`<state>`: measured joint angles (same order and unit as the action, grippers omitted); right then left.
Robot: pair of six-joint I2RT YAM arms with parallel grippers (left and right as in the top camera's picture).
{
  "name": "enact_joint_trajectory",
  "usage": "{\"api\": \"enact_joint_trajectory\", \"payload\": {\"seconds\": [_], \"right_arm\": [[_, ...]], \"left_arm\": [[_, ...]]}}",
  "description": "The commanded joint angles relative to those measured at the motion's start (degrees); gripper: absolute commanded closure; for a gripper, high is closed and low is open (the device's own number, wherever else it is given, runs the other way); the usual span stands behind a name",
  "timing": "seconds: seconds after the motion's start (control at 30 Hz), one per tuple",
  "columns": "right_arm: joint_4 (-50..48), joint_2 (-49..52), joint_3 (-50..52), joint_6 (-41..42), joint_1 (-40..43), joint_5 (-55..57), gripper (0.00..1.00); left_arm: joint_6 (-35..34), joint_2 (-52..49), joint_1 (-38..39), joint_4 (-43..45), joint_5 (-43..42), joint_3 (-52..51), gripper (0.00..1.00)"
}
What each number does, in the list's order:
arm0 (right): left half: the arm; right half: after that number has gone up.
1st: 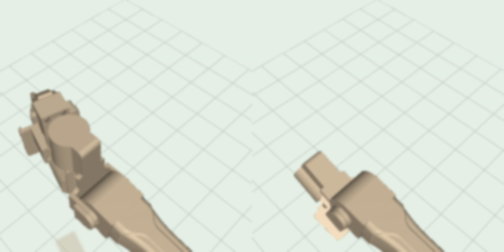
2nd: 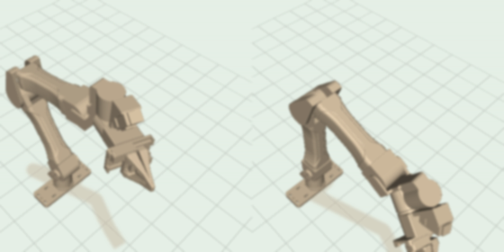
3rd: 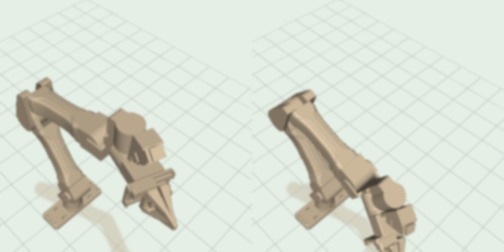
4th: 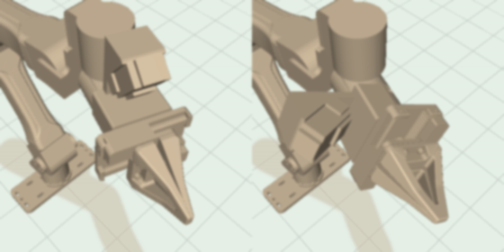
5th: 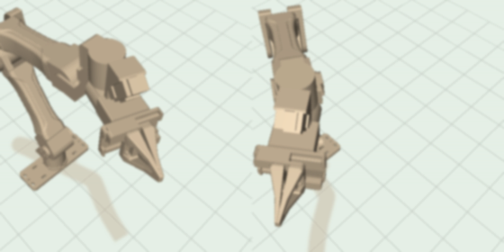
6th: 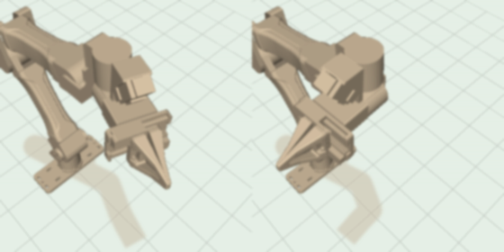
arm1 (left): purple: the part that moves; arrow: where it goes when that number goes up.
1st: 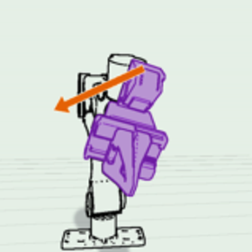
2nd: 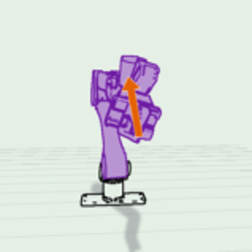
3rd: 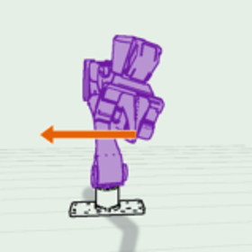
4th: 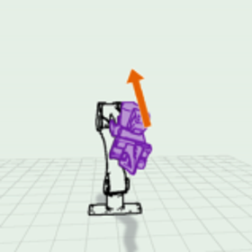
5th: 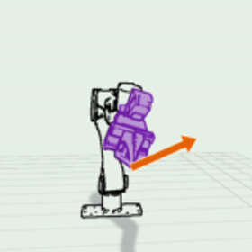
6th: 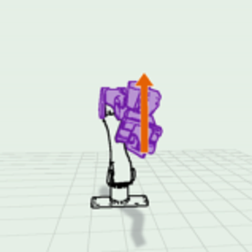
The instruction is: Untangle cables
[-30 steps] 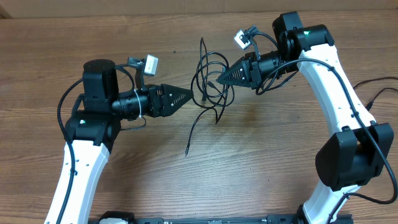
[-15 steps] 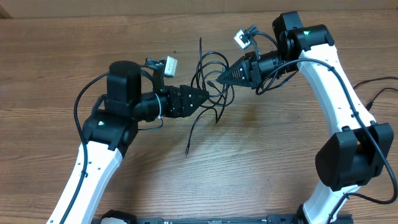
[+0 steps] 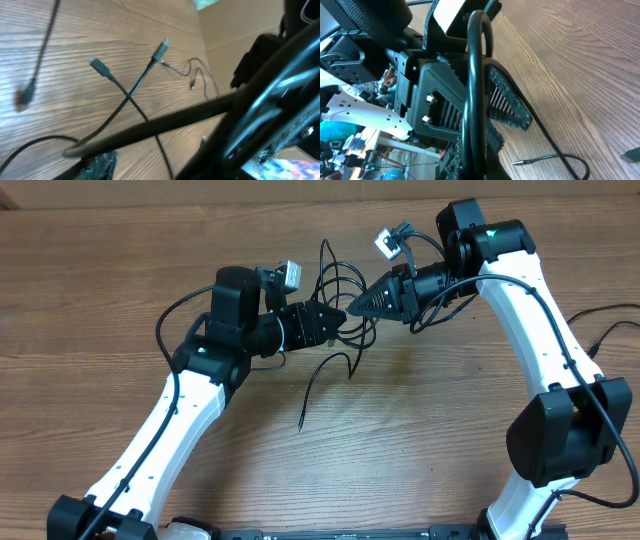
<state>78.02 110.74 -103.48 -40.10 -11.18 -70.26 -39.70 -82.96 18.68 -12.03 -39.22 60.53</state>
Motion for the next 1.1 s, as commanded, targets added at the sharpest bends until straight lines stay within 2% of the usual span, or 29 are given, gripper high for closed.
{"api": "enact_joint_trajectory", "payload": {"seconds": [0.0, 0.07, 0.1, 0.13, 0.17, 0.3, 0.33, 0.4, 0.5, 0.53, 0.73, 0.97, 1.07], "right_arm": [[-0.15, -2.29, -0.74, -0.28, -0.44, -1.86, 0.96], [-0.17, -2.29, -0.74, -0.28, -0.44, -1.86, 0.96], [-0.17, -2.29, -0.74, -0.28, -0.44, -1.86, 0.96], [-0.17, -2.29, -0.74, -0.28, -0.44, -1.86, 0.96], [-0.17, -2.29, -0.74, -0.28, -0.44, -1.86, 0.95], [-0.13, -2.29, -0.74, -0.26, -0.44, -1.86, 0.89], [-0.11, -2.29, -0.74, -0.26, -0.44, -1.86, 0.81], [-0.11, -2.29, -0.74, -0.26, -0.44, -1.84, 0.58], [-0.09, -2.29, -0.74, -0.26, -0.42, -1.81, 0.05], [-0.09, -2.29, -0.74, -0.26, -0.42, -1.77, 0.0], [0.35, -2.29, -0.74, -0.24, -0.42, 1.07, 0.0], [-0.17, -2.29, -0.74, -0.22, -0.35, 3.34, 0.0], [-0.35, -2.29, -0.74, -0.22, -0.37, 3.37, 0.0]], "left_arm": [[-1.44, -0.52, 0.11, 0.76, -2.99, 1.07, 0.57], [-1.4, -0.52, -0.02, 0.74, -3.02, 1.07, 0.66], [-1.2, -0.52, 0.0, 0.76, -3.02, 1.07, 0.75], [-0.85, -0.52, 0.0, 0.74, -3.02, 1.07, 0.89], [-0.33, -0.52, 0.0, 0.7, -3.1, 1.07, 0.96], [2.64, -0.52, -0.02, 0.72, -4.39, 1.07, 0.96], [3.67, -0.52, -0.02, 0.66, -4.42, 1.07, 0.96], [6.45, -0.52, -0.02, 0.48, -4.83, 1.07, 0.96], [11.45, -0.52, -0.07, 0.2, -5.66, 1.07, 0.96], [13.07, -0.52, -0.24, -0.07, -5.68, 1.07, 0.96], [14.47, -0.5, -1.55, -1.68, -5.66, 1.07, 0.96], [14.47, -0.5, -3.69, -10.43, -0.33, 1.07, 0.96], [14.45, -0.5, -4.04, -11.45, -0.39, 1.07, 0.96]]}}
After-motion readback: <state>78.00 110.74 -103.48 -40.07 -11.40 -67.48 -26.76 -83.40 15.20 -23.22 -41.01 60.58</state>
